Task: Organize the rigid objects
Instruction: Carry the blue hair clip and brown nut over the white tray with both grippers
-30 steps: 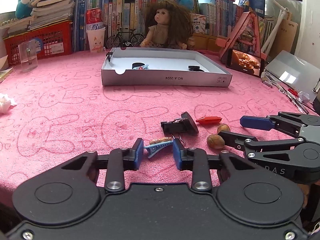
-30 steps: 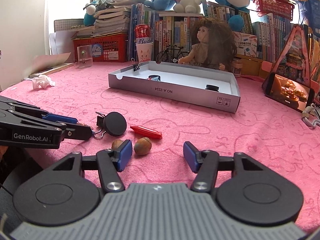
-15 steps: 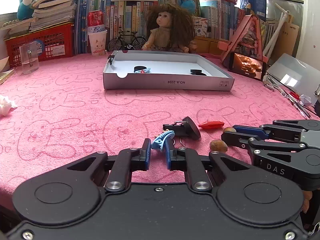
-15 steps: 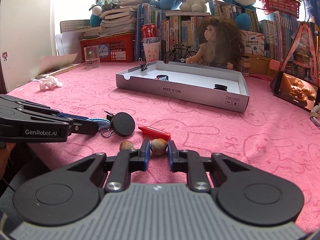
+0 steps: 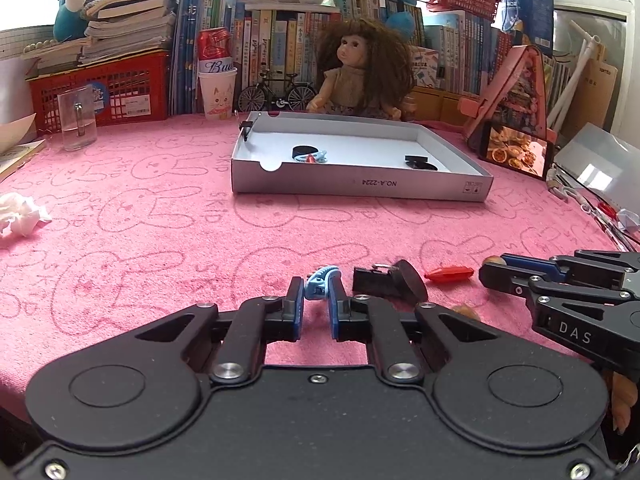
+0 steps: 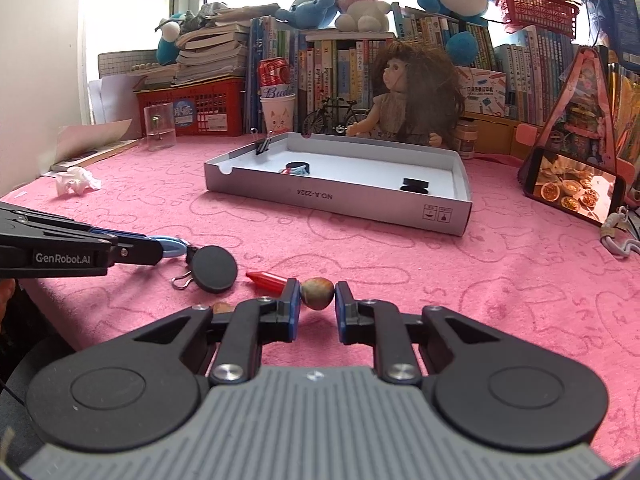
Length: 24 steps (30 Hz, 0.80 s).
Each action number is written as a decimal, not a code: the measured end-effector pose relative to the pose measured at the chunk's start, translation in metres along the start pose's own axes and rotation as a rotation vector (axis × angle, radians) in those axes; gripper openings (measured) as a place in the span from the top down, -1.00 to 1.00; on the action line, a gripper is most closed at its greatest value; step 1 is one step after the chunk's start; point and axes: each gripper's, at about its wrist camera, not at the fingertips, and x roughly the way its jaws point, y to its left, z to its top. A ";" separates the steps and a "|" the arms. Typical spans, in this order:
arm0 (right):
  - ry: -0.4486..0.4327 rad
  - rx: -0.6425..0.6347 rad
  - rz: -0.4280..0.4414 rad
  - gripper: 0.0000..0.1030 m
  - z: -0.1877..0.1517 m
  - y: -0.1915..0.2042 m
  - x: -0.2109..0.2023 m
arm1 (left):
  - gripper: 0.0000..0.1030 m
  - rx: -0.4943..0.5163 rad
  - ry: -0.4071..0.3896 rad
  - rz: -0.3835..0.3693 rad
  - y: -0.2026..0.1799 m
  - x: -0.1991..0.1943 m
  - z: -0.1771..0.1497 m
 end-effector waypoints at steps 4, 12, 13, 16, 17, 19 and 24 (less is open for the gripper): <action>0.004 0.028 -0.037 0.56 0.004 -0.007 0.004 | 0.77 -0.005 -0.010 0.010 0.003 0.004 0.006; 0.003 0.077 -0.091 0.56 0.010 -0.021 0.007 | 0.77 -0.014 -0.029 0.026 0.007 0.008 0.015; 0.002 0.082 -0.097 0.56 0.011 -0.022 0.007 | 0.77 -0.015 -0.032 0.026 0.007 0.009 0.016; -0.006 0.091 -0.108 0.56 0.014 -0.026 0.008 | 0.77 -0.014 -0.042 0.027 0.008 0.011 0.020; -0.007 0.093 -0.111 0.56 0.015 -0.026 0.009 | 0.77 -0.012 -0.045 0.028 0.008 0.011 0.022; -0.009 0.099 -0.114 0.56 0.016 -0.028 0.010 | 0.77 -0.011 -0.052 0.027 0.007 0.013 0.025; -0.010 0.107 -0.119 0.56 0.021 -0.030 0.014 | 0.77 -0.022 -0.054 0.016 0.006 0.019 0.032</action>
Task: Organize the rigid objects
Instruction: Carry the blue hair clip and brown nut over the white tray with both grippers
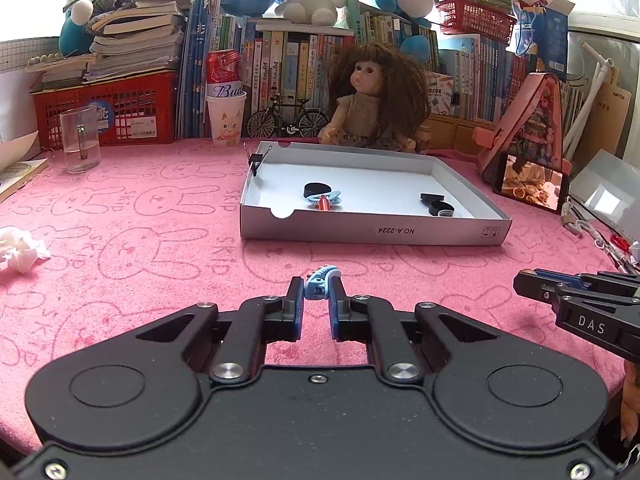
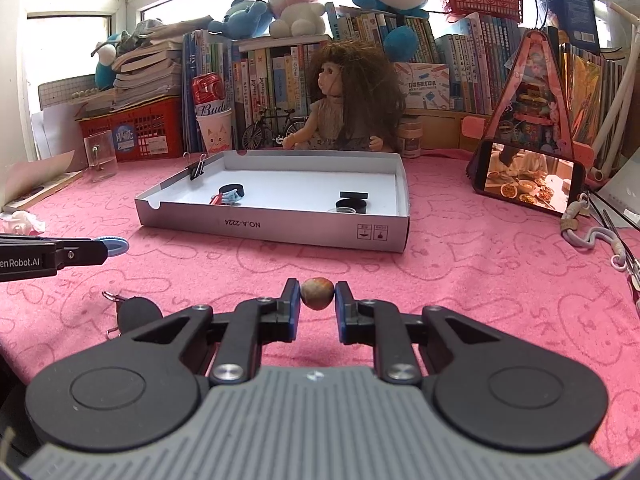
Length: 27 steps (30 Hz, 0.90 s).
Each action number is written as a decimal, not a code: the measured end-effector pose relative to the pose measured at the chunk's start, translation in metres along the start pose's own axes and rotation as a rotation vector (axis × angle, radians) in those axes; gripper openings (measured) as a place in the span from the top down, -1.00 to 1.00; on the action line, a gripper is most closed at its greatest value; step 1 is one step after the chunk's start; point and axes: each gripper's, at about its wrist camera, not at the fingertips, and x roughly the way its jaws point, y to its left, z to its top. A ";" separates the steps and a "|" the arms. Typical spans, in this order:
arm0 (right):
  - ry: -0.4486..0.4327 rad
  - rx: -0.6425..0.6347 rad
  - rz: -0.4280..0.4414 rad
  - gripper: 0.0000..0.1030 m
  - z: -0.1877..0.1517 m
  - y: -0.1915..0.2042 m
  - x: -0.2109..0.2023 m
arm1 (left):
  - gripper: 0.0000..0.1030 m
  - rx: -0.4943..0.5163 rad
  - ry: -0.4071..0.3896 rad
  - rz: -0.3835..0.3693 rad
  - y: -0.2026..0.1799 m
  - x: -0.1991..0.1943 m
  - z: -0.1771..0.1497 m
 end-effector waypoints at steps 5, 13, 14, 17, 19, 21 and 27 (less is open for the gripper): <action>-0.003 0.011 -0.003 0.56 0.005 -0.002 0.004 | 0.77 0.006 -0.014 -0.005 -0.003 0.005 0.006; -0.002 0.028 -0.008 0.56 0.012 -0.006 0.011 | 0.77 0.003 -0.027 -0.015 -0.005 0.014 0.016; -0.003 0.028 -0.008 0.56 0.013 -0.006 0.012 | 0.77 0.004 -0.028 -0.016 -0.006 0.015 0.018; -0.009 0.028 -0.013 0.56 0.017 -0.007 0.015 | 0.77 0.003 -0.034 -0.020 -0.007 0.018 0.022; -0.012 0.032 -0.013 0.56 0.019 -0.009 0.016 | 0.77 0.006 -0.038 -0.022 -0.008 0.021 0.026; -0.016 0.037 -0.016 0.56 0.021 -0.010 0.018 | 0.77 0.007 -0.041 -0.022 -0.008 0.024 0.028; -0.025 0.048 -0.021 0.56 0.027 -0.015 0.023 | 0.77 0.005 -0.047 -0.023 -0.009 0.032 0.036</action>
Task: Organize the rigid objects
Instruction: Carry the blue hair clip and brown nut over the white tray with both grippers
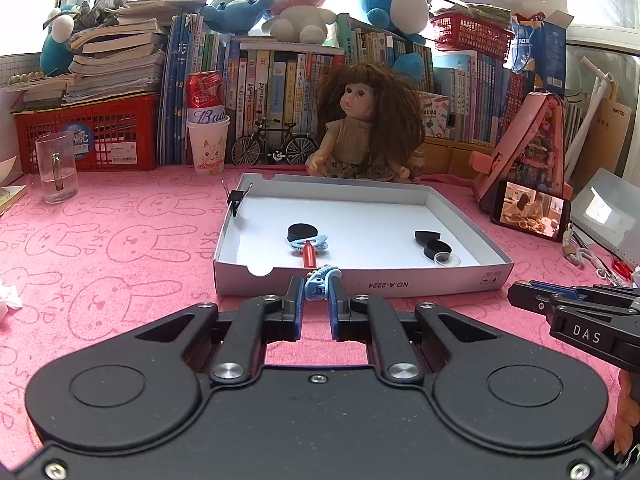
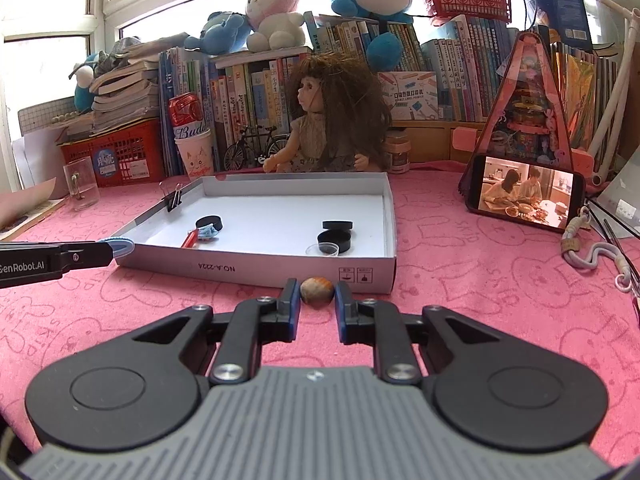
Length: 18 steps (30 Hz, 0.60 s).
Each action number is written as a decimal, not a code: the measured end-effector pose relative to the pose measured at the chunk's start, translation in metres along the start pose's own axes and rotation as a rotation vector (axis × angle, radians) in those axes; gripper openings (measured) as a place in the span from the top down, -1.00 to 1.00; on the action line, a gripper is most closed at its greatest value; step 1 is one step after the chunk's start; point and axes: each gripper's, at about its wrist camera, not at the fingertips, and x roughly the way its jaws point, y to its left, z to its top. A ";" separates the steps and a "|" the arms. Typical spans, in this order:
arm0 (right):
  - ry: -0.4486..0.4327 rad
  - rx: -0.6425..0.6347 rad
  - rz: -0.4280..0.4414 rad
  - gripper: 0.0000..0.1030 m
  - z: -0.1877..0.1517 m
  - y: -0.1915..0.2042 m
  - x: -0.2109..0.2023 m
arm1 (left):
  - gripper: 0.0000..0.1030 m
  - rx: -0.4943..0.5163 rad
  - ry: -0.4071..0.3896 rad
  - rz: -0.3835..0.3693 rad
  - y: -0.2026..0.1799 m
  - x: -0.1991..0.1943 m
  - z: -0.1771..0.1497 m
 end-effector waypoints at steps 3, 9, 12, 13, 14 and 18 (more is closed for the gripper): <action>-0.002 0.001 -0.002 0.56 0.003 -0.001 0.004 | 0.77 -0.006 0.003 0.000 0.000 0.005 0.004; -0.007 0.012 -0.003 0.56 0.009 -0.003 0.011 | 0.77 -0.007 -0.002 0.004 0.000 0.015 0.012; -0.010 0.024 -0.003 0.56 0.012 -0.005 0.016 | 0.77 -0.015 -0.003 0.007 0.001 0.021 0.016; -0.011 0.027 -0.002 0.56 0.014 -0.005 0.017 | 0.77 -0.018 -0.003 0.007 0.002 0.023 0.018; -0.012 0.029 -0.002 0.56 0.015 -0.006 0.019 | 0.77 -0.019 -0.004 0.008 0.002 0.025 0.020; -0.017 0.037 -0.005 0.56 0.022 -0.008 0.026 | 0.77 -0.015 -0.016 0.012 0.002 0.033 0.027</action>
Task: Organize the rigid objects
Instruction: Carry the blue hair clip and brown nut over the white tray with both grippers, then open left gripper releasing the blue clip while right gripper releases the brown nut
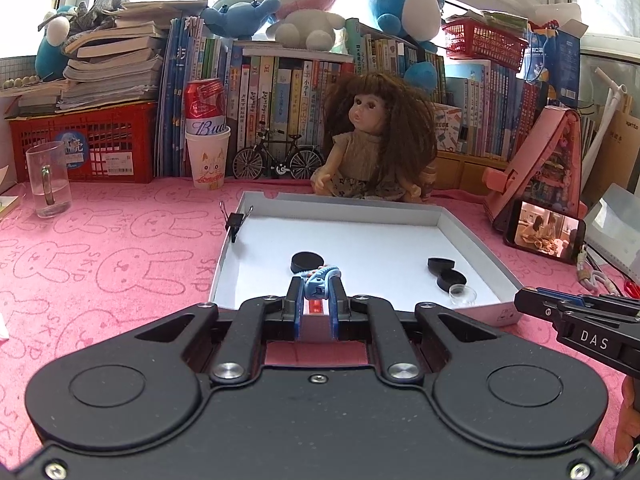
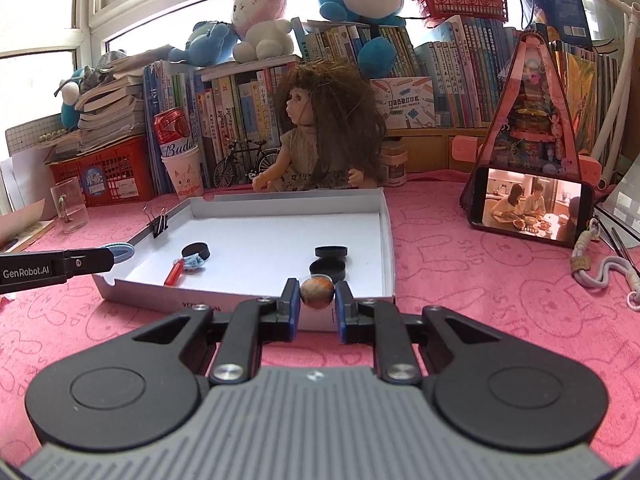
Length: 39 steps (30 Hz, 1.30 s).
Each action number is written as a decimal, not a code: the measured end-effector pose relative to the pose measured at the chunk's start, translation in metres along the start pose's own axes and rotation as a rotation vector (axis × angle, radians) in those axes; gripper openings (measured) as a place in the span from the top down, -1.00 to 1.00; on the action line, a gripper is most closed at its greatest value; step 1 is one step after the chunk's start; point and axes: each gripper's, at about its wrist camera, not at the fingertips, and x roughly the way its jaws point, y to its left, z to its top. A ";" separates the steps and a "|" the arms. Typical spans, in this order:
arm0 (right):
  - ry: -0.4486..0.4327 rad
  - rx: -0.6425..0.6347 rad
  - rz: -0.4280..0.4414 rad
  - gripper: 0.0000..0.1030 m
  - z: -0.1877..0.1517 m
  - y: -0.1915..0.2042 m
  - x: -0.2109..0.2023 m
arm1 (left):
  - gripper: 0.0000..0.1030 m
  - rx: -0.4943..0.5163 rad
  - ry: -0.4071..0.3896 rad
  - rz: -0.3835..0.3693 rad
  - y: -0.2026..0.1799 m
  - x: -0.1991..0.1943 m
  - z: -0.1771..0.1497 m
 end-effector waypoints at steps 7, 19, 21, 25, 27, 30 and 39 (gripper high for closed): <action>0.008 0.031 0.004 0.56 0.012 -0.005 0.018 | 0.77 -0.026 -0.002 -0.024 0.003 0.022 0.018; 0.049 0.158 0.031 0.56 0.038 -0.029 0.067 | 0.77 -0.014 0.008 -0.021 0.003 0.082 0.043; 0.071 0.179 0.039 0.56 0.043 -0.033 0.077 | 0.77 -0.010 0.002 -0.031 0.004 0.091 0.048; 0.125 0.199 0.058 0.56 0.052 -0.039 0.099 | 0.77 -0.026 0.035 -0.055 0.008 0.107 0.056; 0.134 0.197 0.061 0.56 0.056 -0.040 0.107 | 0.77 -0.024 0.048 -0.059 0.010 0.115 0.059; 0.154 0.221 0.076 0.56 0.060 -0.043 0.118 | 0.77 -0.038 0.083 -0.059 0.011 0.131 0.061; 0.223 0.239 0.097 0.56 0.075 -0.046 0.152 | 0.77 -0.046 0.150 -0.049 0.017 0.166 0.061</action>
